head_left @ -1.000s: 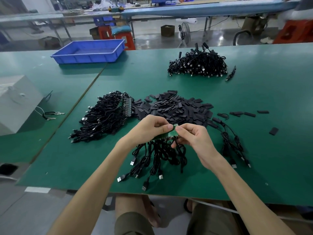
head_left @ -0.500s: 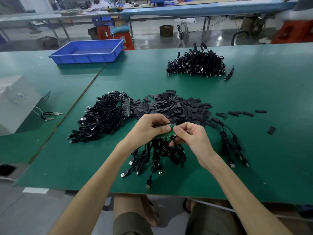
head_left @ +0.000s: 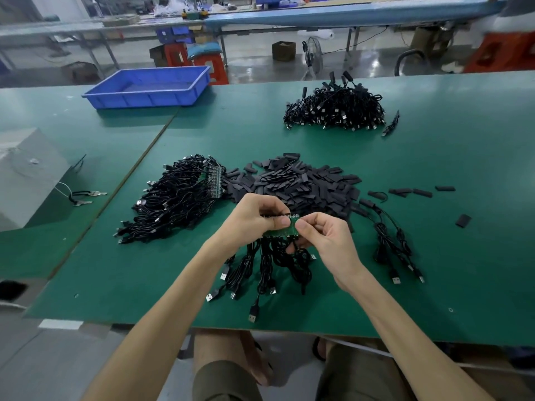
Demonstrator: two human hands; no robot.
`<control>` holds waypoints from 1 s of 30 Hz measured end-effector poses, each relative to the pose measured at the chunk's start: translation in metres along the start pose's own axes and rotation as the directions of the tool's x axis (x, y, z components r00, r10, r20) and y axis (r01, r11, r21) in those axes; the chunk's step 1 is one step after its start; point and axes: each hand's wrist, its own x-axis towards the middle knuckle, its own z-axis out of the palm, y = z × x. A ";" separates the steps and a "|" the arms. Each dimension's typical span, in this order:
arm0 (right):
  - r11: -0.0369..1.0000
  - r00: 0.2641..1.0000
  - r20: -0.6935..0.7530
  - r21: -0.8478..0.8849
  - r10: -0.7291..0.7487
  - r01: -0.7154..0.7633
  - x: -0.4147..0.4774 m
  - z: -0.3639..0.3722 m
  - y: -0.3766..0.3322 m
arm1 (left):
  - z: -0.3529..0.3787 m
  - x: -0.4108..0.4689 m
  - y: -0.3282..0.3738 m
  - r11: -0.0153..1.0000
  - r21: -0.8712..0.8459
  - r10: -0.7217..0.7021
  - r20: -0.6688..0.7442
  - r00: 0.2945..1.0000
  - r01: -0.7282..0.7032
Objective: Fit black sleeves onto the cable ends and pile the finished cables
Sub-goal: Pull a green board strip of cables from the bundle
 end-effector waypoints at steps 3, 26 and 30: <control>1.000 1.000 0.009 0.000 0.001 -0.001 -0.001 -0.001 0.000 | 0.000 0.000 -0.001 0.997 -0.063 -0.040 0.007 0.999 0.040; 0.896 0.961 -0.207 -0.436 -0.186 0.079 -0.003 0.009 0.003 | 0.028 0.011 -0.004 0.972 0.201 -0.075 -0.218 0.973 0.120; 0.847 0.951 -0.206 -0.523 -0.232 0.093 -0.001 0.013 0.007 | 0.032 0.011 -0.002 0.962 0.218 -0.102 -0.279 0.955 0.166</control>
